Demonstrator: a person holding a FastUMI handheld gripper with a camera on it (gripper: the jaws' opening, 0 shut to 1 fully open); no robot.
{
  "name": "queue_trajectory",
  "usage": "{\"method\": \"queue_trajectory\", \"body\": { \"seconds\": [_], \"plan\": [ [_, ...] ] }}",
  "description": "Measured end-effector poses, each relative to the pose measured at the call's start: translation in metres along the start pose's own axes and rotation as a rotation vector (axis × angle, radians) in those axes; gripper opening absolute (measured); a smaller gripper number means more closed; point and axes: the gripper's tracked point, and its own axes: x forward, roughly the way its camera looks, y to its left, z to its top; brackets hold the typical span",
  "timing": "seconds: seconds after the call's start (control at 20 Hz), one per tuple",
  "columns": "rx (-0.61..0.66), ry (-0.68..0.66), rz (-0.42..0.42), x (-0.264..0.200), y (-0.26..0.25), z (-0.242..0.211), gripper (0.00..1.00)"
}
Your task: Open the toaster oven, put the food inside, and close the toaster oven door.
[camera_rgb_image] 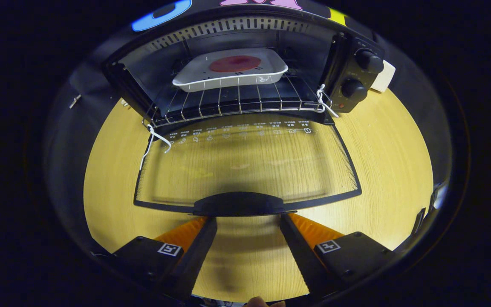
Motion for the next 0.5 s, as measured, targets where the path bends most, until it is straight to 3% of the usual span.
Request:
{"method": "queue_trajectory", "body": {
  "seconds": [0.5],
  "plan": [
    [-0.012,-0.109,0.018,-0.024,0.0,0.006,0.98]
  ]
}}
